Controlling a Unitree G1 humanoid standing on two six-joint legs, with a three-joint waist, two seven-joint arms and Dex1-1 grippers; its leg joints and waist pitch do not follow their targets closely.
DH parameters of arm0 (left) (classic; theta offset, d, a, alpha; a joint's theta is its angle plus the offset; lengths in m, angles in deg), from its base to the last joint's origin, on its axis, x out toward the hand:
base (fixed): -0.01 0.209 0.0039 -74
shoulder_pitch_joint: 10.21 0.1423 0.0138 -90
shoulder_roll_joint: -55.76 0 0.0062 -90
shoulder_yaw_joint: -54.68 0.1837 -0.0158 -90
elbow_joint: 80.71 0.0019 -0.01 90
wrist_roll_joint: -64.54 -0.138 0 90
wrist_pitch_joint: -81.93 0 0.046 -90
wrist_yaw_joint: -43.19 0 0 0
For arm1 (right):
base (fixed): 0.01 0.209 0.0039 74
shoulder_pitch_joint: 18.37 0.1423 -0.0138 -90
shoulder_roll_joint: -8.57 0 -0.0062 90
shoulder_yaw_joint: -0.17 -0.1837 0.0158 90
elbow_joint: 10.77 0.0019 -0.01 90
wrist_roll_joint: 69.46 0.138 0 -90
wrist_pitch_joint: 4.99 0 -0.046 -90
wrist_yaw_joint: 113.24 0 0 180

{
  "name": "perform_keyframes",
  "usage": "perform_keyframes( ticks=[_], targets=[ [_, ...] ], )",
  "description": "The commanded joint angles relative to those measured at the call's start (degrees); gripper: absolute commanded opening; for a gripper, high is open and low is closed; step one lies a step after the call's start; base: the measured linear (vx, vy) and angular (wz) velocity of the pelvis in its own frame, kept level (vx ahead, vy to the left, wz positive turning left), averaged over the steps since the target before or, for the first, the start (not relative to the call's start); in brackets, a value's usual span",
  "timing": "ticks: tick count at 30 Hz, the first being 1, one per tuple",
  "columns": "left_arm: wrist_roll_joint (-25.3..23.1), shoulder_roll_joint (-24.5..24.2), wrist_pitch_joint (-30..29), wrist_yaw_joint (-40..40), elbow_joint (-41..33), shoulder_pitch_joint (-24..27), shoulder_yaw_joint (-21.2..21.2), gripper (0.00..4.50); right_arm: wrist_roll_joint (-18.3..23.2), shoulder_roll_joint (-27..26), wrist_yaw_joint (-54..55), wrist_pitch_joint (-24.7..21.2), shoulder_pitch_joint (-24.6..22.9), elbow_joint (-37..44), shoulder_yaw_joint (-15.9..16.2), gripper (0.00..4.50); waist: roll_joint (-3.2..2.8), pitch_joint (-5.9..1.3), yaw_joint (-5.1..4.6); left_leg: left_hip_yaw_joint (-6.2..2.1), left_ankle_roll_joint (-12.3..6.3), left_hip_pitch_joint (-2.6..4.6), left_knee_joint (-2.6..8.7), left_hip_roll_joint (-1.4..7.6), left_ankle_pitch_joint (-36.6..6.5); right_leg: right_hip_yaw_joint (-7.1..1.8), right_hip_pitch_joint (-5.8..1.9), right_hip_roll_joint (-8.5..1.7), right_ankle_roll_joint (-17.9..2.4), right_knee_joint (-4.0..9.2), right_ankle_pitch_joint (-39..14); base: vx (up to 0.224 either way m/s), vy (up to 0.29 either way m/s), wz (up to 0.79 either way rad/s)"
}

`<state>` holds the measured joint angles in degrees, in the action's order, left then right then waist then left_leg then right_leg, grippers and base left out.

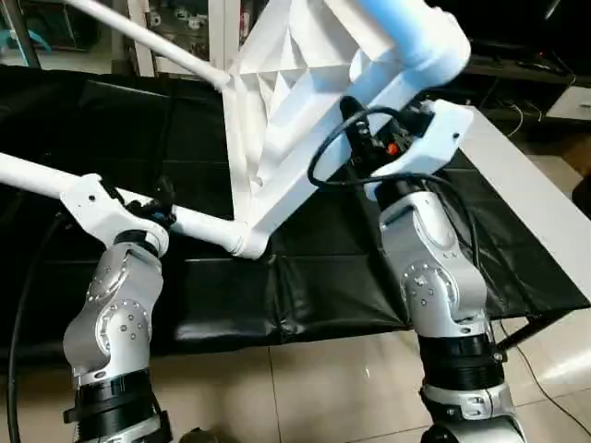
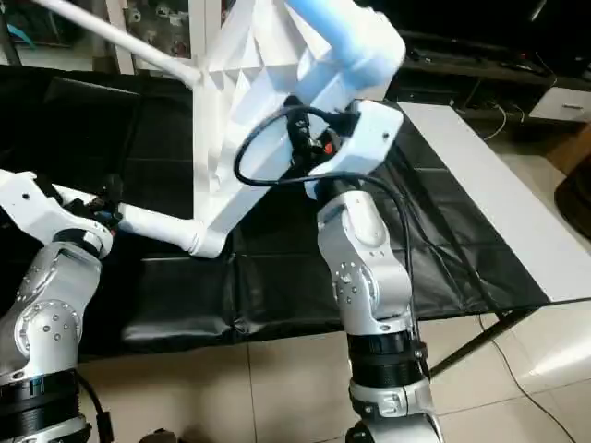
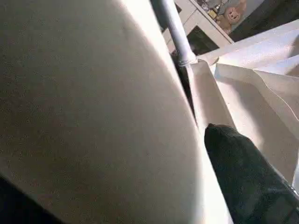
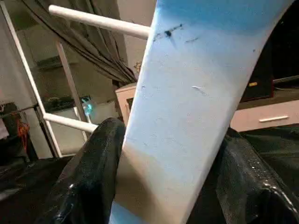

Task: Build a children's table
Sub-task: Flip table

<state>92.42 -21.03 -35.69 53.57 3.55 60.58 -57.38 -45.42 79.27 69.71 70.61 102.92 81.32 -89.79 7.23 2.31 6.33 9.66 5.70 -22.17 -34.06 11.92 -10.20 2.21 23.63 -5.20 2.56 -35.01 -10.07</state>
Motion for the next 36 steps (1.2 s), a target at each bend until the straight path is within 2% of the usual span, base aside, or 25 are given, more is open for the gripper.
perform_keyframes(
  ticks=[1,2,3,5,6,7,8,10,11,12,14,17,18,19,20,22,25,28,31,32,33,34,36],
  targets=[
    [-4.5,-5.1,2.0,5.2,2.6,1.7,-9.7,2.89,-8.5,7.5,0.2,1.9,0.9,5.0,-4.7,2.35,-1.13,-3.59,-0.42,0.39,4.80,1.50,3.88,0.05,-6.0,-1.17,-2.48,-0.76,-1.8,2.48,-0.2,0.000,0.000,0.00],
    [-4.4,-5.6,2.4,5.5,3.2,1.8,-9.9,2.89,-8.9,7.8,0.5,1.5,1.3,4.8,-4.2,2.35,-0.95,-3.59,-0.51,0.43,4.73,1.47,3.86,0.04,-6.2,-1.20,-2.48,-0.76,-1.7,2.55,-0.7,0.000,0.000,0.00],
    [-4.3,-5.9,2.7,5.6,3.6,1.8,-10.0,2.89,-9.1,8.0,0.6,1.3,1.5,4.7,-4.0,2.35,-1.05,-3.54,-0.57,0.39,4.91,1.42,3.97,0.07,-7.2,-1.21,-2.45,-0.87,-1.6,2.61,-2.3,0.000,0.000,0.00],
    [-3.4,-6.5,3.5,6.5,5.3,1.8,-11.0,2.89,-11.0,9.7,-0.1,0.8,3.2,3.6,-2.0,2.35,-0.66,-3.52,-0.82,0.34,4.96,1.43,3.99,0.16,-8.2,-1.17,-2.44,-0.89,-1.3,2.75,-4.4,0.000,0.000,0.00],
    [-3.2,-6.7,3.6,6.5,5.6,1.8,-11.2,2.89,-11.4,10.0,-0.2,0.8,3.6,3.4,-1.7,2.35,-0.82,-3.47,-1.00,0.34,5.03,1.34,4.07,0.12,-8.9,-1.22,-2.36,-0.89,-1.1,2.84,-5.7,0.000,0.000,0.00],
    [-2.7,-6.9,4.1,6.5,6.4,1.8,-12.0,2.89,-12.1,10.5,-0.3,0.8,4.5,2.7,-1.0,2.35,-0.65,-3.46,-1.33,0.32,5.23,1.20,4.09,0.15,-9.5,-1.20,-2.29,-0.91,-1.1,2.97,-6.8,0.000,0.000,0.00],
    [-1.9,-7.1,4.6,6.5,7.3,1.7,-12.9,2.89,-12.6,10.8,-0.4,0.8,5.2,1.9,-0.8,2.35,-0.83,-3.45,-1.40,0.30,5.37,1.28,4.08,0.18,-9.9,-1.20,-2.16,-0.95,-1.1,2.96,-7.4,0.000,0.000,0.00],
    [0.2,-7.3,5.6,5.2,8.7,1.6,-14.5,2.89,-12.9,11.4,-0.3,0.9,6.4,0.7,-0.6,2.35,-0.63,-3.43,-1.74,0.24,5.63,1.25,4.07,0.14,-10.6,-1.23,-2.08,-0.97,-1.2,3.00,-8.5,0.000,0.000,0.00],
    [1.5,-7.3,6.1,4.3,9.3,1.7,-15.4,3.13,-12.9,11.8,-0.2,1.0,7.0,-0.1,-0.7,2.35,-0.59,-3.46,-1.80,0.22,5.67,1.28,4.08,0.21,-10.7,-1.23,-2.08,-0.96,-1.2,3.05,-8.5,0.000,0.000,0.00],
    [2.7,-7.4,6.6,3.3,9.6,1.7,-15.9,3.27,-12.8,12.2,-0.2,1.0,7.5,-0.7,-0.8,2.35,-0.70,-3.54,-1.73,0.20,5.83,1.48,4.00,0.32,-10.2,-1.21,-1.99,-0.97,-1.4,2.88,-7.2,0.000,0.000,0.00],
    [5.5,-7.5,7.5,1.3,9.7,1.8,-16.7,3.36,-12.6,12.9,0.0,1.0,8.2,-1.6,-0.8,2.36,-0.34,-3.55,-1.77,0.24,5.99,1.45,3.86,0.27,-8.7,-1.14,-2.03,-0.78,-1.8,2.63,-4.6,0.000,0.000,0.00],
    [6.0,-7.7,7.8,2.1,9.9,1.8,-17.1,3.60,-12.2,13.4,0.1,0.9,8.6,-2.4,-0.9,2.36,-0.28,-3.53,-1.18,0.49,5.82,1.94,3.54,-0.01,-5.3,-1.25,-2.23,-0.28,-0.2,2.43,0.3,0.000,0.000,0.00],
    [6.2,-7.9,8.0,2.7,10.2,1.7,-17.3,3.73,-11.9,13.5,0.3,0.7,8.7,-2.7,-1.0,2.31,-0.35,-3.81,-0.84,0.52,5.51,2.37,3.34,0.09,-3.7,-1.15,-2.05,-0.26,-0.5,2.19,2.7,0.000,0.000,0.00],
    [6.3,-8.5,8.9,4.2,12.2,1.5,-18.2,3.78,-10.2,13.2,0.9,-0.2,9.3,-4.0,-1.8,2.26,-0.10,-3.88,-0.53,0.60,5.54,2.60,3.16,0.16,-2.2,-0.98,-1.78,0.01,-1.5,1.94,5.0,0.000,0.000,0.00],
    [6.2,-8.7,9.1,4.4,12.6,1.5,-18.4,3.83,-9.9,13.2,1.0,-0.3,9.4,-4.3,-2.0,2.14,0.00,-3.72,-0.47,0.65,5.48,2.56,3.19,0.05,-2.2,-0.96,-1.72,0.11,-1.8,1.91,5.3,0.000,0.000,0.00],
    [5.7,-10.0,10.3,4.8,14.2,1.9,-18.5,3.85,-8.9,13.4,1.3,-0.5,10.0,-5.6,-2.4,2.07,0.39,-3.68,-0.55,0.44,5.88,1.96,3.44,0.05,-4.4,-0.91,-2.33,-0.35,-1.8,1.92,2.2,0.000,0.000,0.00],
    [5.0,-10.9,11.3,4.4,14.7,2.5,-18.3,3.86,-9.0,13.7,1.3,-0.5,10.0,-5.6,-2.6,2.00,0.26,-3.52,-0.96,0.30,6.45,1.75,3.64,0.20,-8.6,-0.97,-2.18,-0.85,-1.3,2.26,-3.0,0.000,0.000,0.00],
    [3.1,-12.0,12.2,2.9,15.3,2.5,-18.8,3.86,-9.4,13.6,1.7,-1.2,9.5,-4.7,-3.4,1.95,0.16,-3.53,-1.32,0.15,6.23,1.59,3.68,0.26,-9.8,-0.99,-2.14,-0.95,-1.4,2.36,-4.8,0.000,0.000,0.00],
    [1.1,-13.1,14.7,1.8,15.2,2.6,-17.8,3.86,-9.8,12.7,2.1,-1.8,8.9,-4.1,-4.1,1.94,-0.02,-3.52,-1.58,0.12,6.23,1.58,3.69,0.34,-10.0,-0.96,-2.05,-0.92,-1.7,2.38,-4.6,0.000,0.000,0.00],
    [-2.4,-14.8,17.8,-0.1,13.8,3.3,-14.6,3.86,-9.7,11.6,2.9,-2.6,8.2,-3.4,-3.9,1.94,-0.18,-3.52,-1.56,0.12,6.29,1.67,3.67,0.34,-10.3,-0.95,-1.95,-0.91,-2.0,2.34,-4.7,0.000,0.000,0.00],
    [-2.4,-14.8,17.8,-0.1,13.8,3.3,-14.6,3.86,-9.7,11.6,2.9,-2.6,8.2,-3.4,-3.9,1.94,-0.20,-3.49,-1.56,0.12,5.99,1.65,3.72,0.34,-10.2,-0.96,-1.92,-0.87,-1.9,2.50,-4.6,0.000,0.000,0.00],
    [-4.4,-15.9,19.5,-2.6,12.5,3.7,-11.9,3.86,-9.5,10.8,3.3,-2.9,7.7,-3.1,-3.5,1.93,-0.33,-3.54,-1.43,0.13,5.94,1.83,3.72,0.41,-9.7,-0.91,-1.82,-0.86,-2.0,2.38,-4.0,0.000,0.000,0.00],
    [-4.8,-16.7,19.3,-6.9,10.1,3.7,-8.0,3.86,-8.3,9.2,3.1,-3.9,7.2,-3.0,-2.7,1.91,-0.38,-3.49,-1.43,0.17,6.40,1.87,3.78,0.45,-9.9,-0.88,-1.74,-0.86,-2.7,2.14,-3.6,0.000,0.000,0.00]
  ],
)
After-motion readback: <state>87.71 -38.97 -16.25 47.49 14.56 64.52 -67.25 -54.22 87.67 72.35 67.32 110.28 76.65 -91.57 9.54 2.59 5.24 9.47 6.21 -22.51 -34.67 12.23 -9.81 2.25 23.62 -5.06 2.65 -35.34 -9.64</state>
